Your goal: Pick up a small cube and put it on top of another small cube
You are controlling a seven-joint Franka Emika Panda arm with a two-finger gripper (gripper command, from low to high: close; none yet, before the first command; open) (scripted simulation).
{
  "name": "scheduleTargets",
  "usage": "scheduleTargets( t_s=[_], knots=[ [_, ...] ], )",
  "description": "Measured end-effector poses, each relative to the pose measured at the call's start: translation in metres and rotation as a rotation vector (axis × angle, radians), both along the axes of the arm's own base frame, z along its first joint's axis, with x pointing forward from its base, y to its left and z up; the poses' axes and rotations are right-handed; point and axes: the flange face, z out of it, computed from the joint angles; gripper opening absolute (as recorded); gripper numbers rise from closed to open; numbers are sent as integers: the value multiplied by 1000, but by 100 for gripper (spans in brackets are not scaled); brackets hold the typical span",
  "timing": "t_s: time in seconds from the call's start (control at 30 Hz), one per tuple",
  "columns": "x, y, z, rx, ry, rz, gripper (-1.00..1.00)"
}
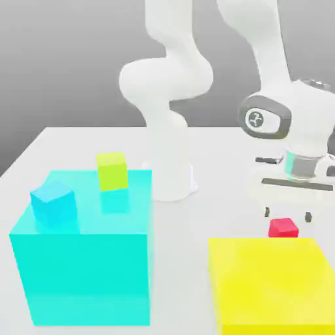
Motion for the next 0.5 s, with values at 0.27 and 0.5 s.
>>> scheduleTargets(
  t_s=[0.27,0.5],
  knots=[
    [-5,7,-12,28,-1,127,0],
    [-4,8,-38,27,-3,131,0]
  ],
)
